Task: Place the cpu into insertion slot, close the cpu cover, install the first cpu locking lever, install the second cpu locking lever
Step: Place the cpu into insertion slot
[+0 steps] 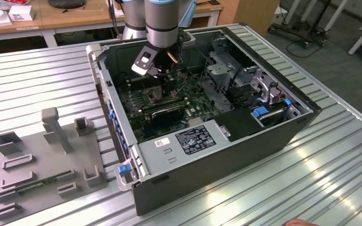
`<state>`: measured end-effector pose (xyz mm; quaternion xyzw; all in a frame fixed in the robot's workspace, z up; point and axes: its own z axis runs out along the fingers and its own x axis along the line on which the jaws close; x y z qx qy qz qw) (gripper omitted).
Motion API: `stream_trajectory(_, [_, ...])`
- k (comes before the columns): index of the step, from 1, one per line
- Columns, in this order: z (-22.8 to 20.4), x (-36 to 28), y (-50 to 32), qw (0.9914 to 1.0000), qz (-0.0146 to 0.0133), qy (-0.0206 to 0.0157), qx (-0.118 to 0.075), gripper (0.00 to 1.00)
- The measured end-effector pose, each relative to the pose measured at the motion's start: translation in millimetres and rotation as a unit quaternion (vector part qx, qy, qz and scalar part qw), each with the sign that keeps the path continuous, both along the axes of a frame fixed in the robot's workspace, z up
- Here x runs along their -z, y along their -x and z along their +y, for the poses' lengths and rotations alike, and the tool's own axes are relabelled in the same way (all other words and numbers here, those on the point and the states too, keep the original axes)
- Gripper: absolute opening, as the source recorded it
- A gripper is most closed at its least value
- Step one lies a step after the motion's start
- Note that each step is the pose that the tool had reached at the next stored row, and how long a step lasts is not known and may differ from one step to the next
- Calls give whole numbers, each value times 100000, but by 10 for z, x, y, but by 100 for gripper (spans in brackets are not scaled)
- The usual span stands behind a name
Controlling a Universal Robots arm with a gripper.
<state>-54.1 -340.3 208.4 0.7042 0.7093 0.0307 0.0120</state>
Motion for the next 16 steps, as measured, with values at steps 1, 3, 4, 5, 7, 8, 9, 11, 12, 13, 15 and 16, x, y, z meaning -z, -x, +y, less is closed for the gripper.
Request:
stream_trajectory(1, [0,0,0,100000,-9,-13,0,61])
stream_trajectory(3, [0,-2,0,100000,-6,-9,0,61])
stream_trajectory(4, [0,-3,0,100000,-1,0,-1,61])
stream_trajectory(5, [0,-4,0,100000,-4,-7,1,61])
stream_trajectory(7, [0,-6,0,100000,-1,-2,0,61])
stream_trajectory(8, [0,-6,0,100000,-1,-3,0,61])
stream_trajectory(9, [0,-7,0,100000,-1,-3,0,60])
stream_trajectory(11, [0,-9,0,100000,-2,-1,1,53])
stream_trajectory(12, [0,-10,0,100000,-3,-1,-1,53])
stream_trajectory(13, [0,-11,0,100000,-3,-3,-3,47])
stream_trajectory(15, [0,-12,0,100000,-1,0,0,41])
stream_trajectory(16, [0,-13,0,100000,-1,-2,0,35])
